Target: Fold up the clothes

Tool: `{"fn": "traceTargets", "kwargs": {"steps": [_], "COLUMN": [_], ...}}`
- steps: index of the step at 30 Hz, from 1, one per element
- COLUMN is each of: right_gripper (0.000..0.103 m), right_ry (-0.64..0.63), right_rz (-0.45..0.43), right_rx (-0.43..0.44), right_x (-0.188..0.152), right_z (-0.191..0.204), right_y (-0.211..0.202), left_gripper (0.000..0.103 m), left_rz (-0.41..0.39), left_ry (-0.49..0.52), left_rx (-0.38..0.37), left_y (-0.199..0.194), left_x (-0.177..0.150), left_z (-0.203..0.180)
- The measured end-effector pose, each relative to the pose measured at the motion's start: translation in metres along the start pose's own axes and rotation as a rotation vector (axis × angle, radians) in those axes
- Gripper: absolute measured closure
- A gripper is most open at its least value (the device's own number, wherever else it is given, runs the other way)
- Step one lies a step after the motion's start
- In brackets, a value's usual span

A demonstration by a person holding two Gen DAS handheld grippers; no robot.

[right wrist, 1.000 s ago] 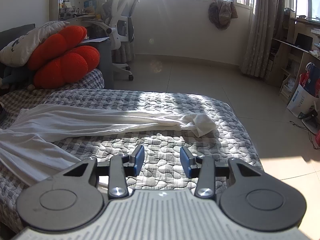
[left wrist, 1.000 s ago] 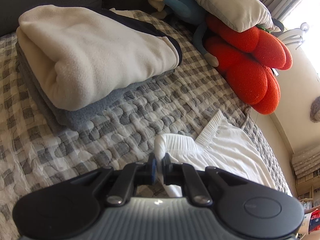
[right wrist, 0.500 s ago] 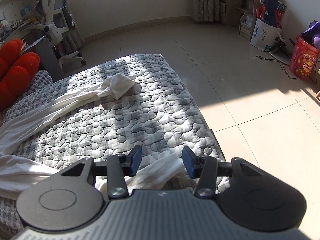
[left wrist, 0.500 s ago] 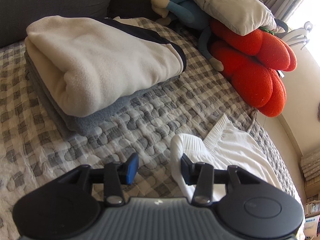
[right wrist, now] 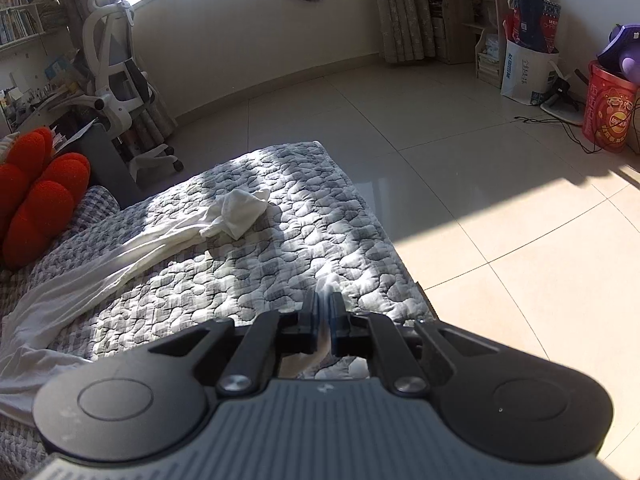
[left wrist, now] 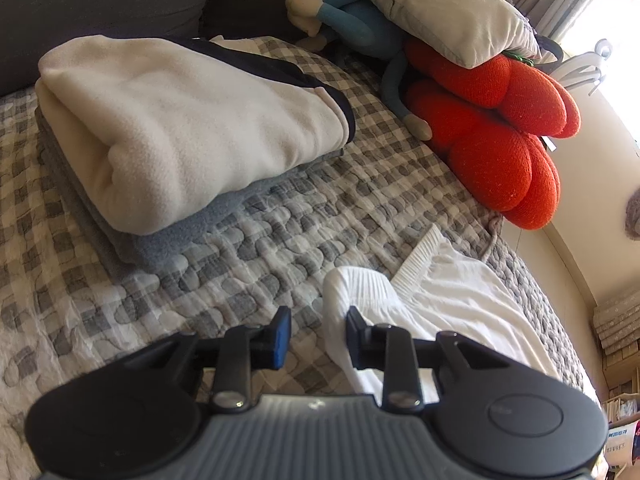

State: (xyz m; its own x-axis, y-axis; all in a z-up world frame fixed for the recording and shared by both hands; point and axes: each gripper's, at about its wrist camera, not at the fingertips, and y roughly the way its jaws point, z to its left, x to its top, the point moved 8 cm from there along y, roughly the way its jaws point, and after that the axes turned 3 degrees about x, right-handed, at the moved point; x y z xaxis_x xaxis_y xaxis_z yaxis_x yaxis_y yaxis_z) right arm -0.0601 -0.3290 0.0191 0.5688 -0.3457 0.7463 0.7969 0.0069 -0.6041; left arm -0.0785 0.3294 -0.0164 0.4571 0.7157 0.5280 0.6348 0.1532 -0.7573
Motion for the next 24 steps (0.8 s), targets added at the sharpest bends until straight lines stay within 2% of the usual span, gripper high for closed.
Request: {"fn": "traceTargets", "kwargs": {"steps": [3,6,8,14,16,18,21,24], "right_gripper": [0.098,0.098,0.098,0.098,0.098,0.098,0.098,0.100], "right_ry": [-0.019,0.053,0.082,0.159,0.170,0.175,0.160,0.174], "right_rz": [-0.211,-0.126,-0.016,-0.010,-0.046,-0.125,-0.260,-0.452], "right_rx": [0.022,-0.044,-0.076,-0.016,0.005,0.048,0.067,0.114], "right_x": [0.031,0.023,0.007,0.005,0.011,0.025,0.056,0.077], "right_z": [0.005,-0.016,-0.031,-0.043,-0.039,-0.031,-0.020,-0.013], "right_y": [-0.024,-0.009,0.005,-0.002,-0.007,-0.014,-0.016,-0.036], "left_gripper": [0.077,0.081,0.082,0.084,0.084,0.084,0.084,0.085], "left_rz": [-0.020,-0.016,-0.010,-0.017,-0.014,-0.017,-0.051,-0.062], "left_ry": [0.011,0.021,0.021,0.026,0.015,0.003,0.031,0.026], "left_rx": [-0.008,-0.013,-0.017,-0.032,-0.044,-0.058,-0.061,-0.074], "left_y": [-0.003,-0.003,-0.003,-0.007,-0.006,-0.006,-0.008,-0.011], "left_x": [0.000,-0.001,-0.001,-0.001,-0.001,0.001,0.004,0.005], "left_z": [-0.005,-0.006,-0.007,-0.009,-0.009,-0.011,-0.018,-0.019]}}
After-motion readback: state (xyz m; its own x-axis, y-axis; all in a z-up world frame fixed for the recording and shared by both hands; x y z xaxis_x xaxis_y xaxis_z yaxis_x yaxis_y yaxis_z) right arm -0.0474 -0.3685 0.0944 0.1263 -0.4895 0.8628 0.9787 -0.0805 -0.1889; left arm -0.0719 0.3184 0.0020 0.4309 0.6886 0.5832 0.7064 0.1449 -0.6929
